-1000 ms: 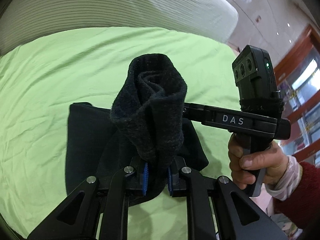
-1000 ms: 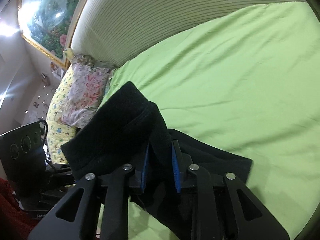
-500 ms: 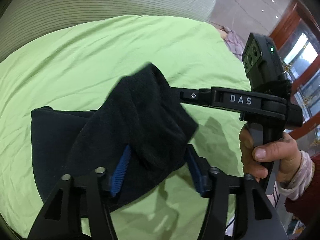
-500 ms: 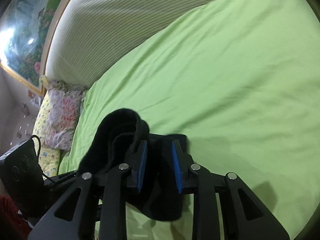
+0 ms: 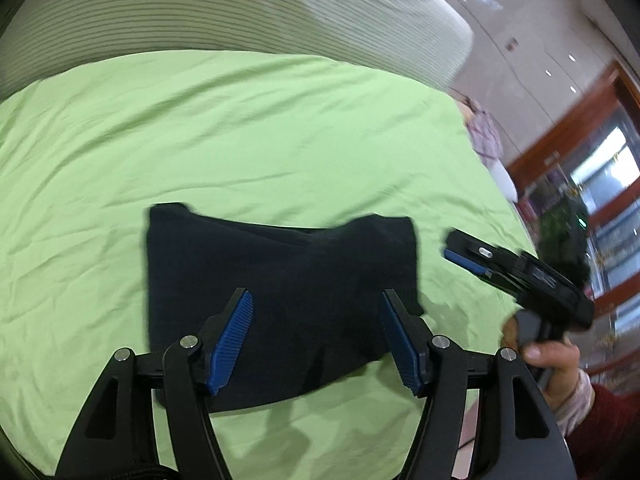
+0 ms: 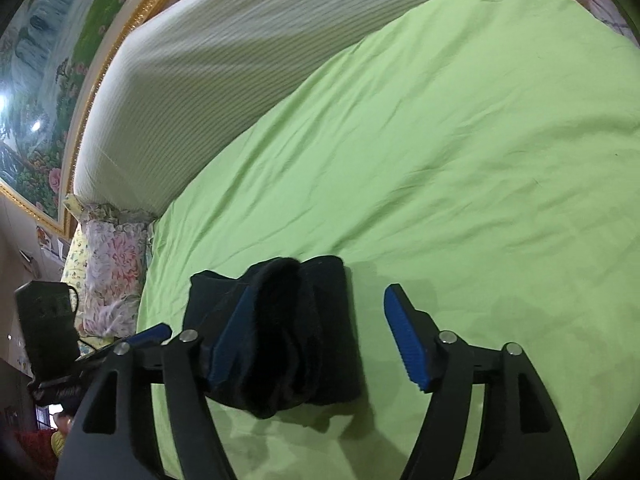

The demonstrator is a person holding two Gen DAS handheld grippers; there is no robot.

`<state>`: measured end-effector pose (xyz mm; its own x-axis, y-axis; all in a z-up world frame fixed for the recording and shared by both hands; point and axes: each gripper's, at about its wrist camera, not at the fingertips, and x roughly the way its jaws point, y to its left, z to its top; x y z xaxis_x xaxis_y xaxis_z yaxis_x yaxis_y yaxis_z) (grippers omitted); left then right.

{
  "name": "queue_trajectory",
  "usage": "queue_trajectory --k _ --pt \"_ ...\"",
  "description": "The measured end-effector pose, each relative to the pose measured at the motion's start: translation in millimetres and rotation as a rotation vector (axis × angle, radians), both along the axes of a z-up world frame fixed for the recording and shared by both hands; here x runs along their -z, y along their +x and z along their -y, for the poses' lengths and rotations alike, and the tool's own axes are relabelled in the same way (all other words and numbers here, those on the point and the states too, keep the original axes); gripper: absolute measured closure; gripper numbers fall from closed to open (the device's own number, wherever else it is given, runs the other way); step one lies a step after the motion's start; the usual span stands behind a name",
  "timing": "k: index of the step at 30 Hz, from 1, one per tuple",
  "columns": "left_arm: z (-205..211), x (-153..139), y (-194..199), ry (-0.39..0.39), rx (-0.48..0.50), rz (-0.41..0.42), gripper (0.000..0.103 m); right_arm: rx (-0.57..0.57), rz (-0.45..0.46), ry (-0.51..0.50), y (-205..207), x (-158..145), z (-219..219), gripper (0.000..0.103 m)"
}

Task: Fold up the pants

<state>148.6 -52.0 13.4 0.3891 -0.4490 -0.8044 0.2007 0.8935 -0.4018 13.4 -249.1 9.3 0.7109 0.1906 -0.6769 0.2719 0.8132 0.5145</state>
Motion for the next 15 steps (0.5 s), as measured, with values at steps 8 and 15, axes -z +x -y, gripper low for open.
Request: queue_trajectory --k 8,15 --pt "-43 7 -1 -0.014 -0.102 -0.038 0.031 -0.042 -0.032 -0.07 0 -5 -30 0.023" --pt "-54 16 1 -0.015 -0.136 -0.068 0.03 -0.07 -0.077 -0.114 4 1 -52 0.02"
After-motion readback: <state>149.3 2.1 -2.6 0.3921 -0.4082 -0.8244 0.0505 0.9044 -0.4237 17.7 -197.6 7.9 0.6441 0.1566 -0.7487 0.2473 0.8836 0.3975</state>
